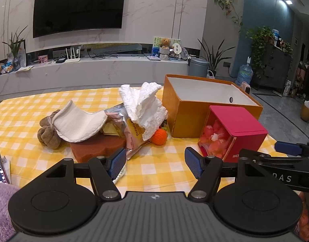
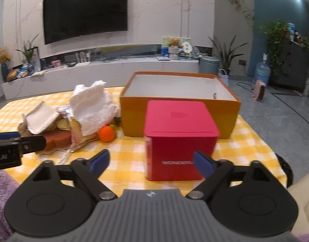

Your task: Organize soft objects

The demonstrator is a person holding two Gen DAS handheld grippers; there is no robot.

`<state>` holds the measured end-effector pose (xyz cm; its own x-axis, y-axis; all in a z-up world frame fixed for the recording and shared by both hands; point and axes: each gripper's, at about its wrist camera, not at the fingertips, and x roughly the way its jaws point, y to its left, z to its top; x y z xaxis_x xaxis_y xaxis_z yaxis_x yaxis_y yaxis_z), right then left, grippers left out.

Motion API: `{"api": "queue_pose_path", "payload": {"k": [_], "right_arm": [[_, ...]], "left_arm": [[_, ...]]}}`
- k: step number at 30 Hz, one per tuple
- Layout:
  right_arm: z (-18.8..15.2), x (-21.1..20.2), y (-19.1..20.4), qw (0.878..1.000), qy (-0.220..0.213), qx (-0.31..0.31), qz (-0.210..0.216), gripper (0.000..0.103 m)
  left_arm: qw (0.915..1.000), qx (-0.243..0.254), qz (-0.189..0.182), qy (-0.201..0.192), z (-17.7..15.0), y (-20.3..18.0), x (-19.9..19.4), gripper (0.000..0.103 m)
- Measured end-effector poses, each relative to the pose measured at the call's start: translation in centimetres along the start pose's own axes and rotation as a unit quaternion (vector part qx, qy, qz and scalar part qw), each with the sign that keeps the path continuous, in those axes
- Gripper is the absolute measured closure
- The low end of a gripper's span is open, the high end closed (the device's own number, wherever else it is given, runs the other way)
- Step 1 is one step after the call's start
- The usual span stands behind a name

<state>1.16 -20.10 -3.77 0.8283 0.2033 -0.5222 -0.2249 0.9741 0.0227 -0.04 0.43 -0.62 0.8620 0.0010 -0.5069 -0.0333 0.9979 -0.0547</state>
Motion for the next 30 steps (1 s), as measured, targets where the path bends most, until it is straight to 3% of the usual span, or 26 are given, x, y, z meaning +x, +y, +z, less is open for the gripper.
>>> {"api": "queue_pose_path", "payload": {"k": [4, 9, 12, 17, 22, 26, 30], "right_arm": [[0.7, 0.4, 1.1, 1.0, -0.001, -0.013, 0.027, 0.026], [2.6, 1.9, 3.1, 0.998, -0.01, -0.036, 0.059, 0.027], [3.7, 3.7, 4.7, 0.996, -0.007, -0.054, 0.07, 0.026], [5.3, 7.4, 7.2, 0.994, 0.011, -0.066, 0.092, 0.025], [7.3, 11.5, 9.5, 0.991, 0.028, -0.055, 0.117, 0.01], [8.5, 15.1, 11.0, 0.991, 0.046, -0.043, 0.121, 0.009], [9.0, 18.3, 11.6, 0.99, 0.069, -0.02, 0.124, 0.009]], "left_arm": [[0.9999, -0.002, 0.007, 0.014, 0.4, 1.2, 0.3, 0.025], [0.9987, 0.034, 0.019, 0.034, 1.7, 3.3, 1.9, 0.026], [0.9992, 0.024, 0.013, 0.03, 2.5, 5.1, 3.4, 0.031], [0.9963, 0.048, 0.041, 0.059, 4.1, 7.8, 6.5, 0.031], [0.9911, 0.054, 0.05, 0.111, 4.4, 10.5, 10.7, 0.03], [0.9884, 0.055, 0.047, 0.134, 4.4, 11.5, 13.4, 0.027], [0.9885, 0.06, 0.046, 0.131, 4.3, 11.6, 14.7, 0.027]]}}
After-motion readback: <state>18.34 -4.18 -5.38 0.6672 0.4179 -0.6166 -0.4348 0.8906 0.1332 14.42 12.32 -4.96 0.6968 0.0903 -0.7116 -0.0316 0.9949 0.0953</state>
